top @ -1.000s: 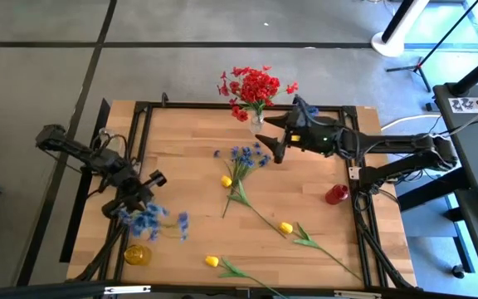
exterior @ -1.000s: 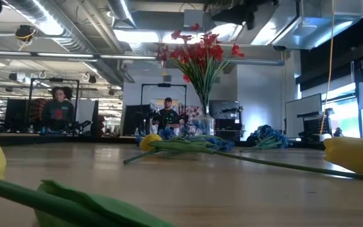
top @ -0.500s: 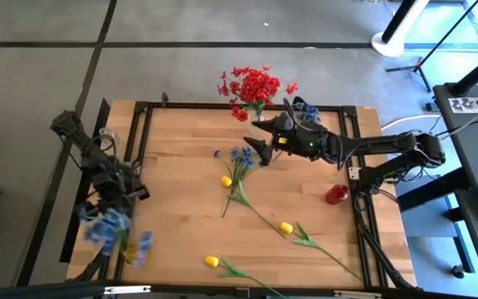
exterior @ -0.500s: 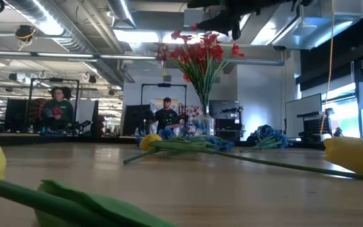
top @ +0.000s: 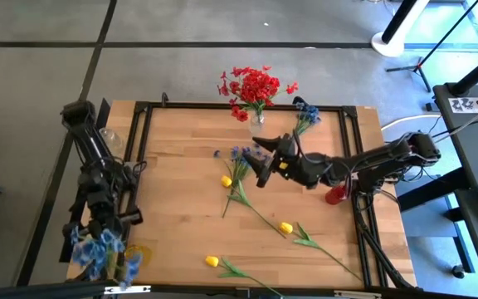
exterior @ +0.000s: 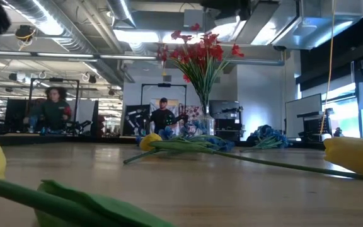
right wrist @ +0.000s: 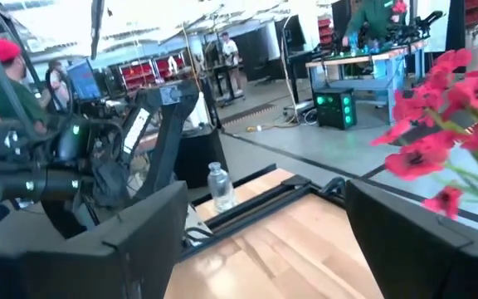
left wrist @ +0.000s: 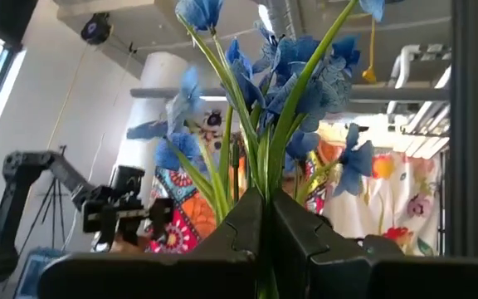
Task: Sort flowers into vase by color
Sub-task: Put the bottom left blue flower into the yellow vase
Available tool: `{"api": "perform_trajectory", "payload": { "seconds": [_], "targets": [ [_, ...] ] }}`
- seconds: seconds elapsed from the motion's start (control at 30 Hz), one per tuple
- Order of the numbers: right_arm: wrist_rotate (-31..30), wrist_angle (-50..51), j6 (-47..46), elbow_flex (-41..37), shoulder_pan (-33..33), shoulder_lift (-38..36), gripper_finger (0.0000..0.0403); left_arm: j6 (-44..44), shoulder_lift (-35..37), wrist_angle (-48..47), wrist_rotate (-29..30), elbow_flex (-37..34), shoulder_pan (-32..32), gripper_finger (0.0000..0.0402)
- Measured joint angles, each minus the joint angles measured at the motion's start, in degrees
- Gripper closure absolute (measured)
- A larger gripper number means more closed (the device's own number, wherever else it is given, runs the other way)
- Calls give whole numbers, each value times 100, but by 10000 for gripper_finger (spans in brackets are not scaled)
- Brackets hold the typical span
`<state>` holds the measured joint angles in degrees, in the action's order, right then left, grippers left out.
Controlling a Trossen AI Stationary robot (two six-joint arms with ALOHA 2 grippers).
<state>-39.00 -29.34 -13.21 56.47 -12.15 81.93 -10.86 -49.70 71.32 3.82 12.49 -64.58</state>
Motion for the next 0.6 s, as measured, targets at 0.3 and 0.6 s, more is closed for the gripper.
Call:
{"api": "perform_trajectory", "payload": {
  "seconds": [0.3,0.6],
  "targets": [
    [-296,-662,-153,0,-263,357,79,148,-1390,1277,740,0,-461,392],
    [-304,-658,-307,0,-262,357,79,-60,-2104,1844,983,0,-461,392]
  ]
}}
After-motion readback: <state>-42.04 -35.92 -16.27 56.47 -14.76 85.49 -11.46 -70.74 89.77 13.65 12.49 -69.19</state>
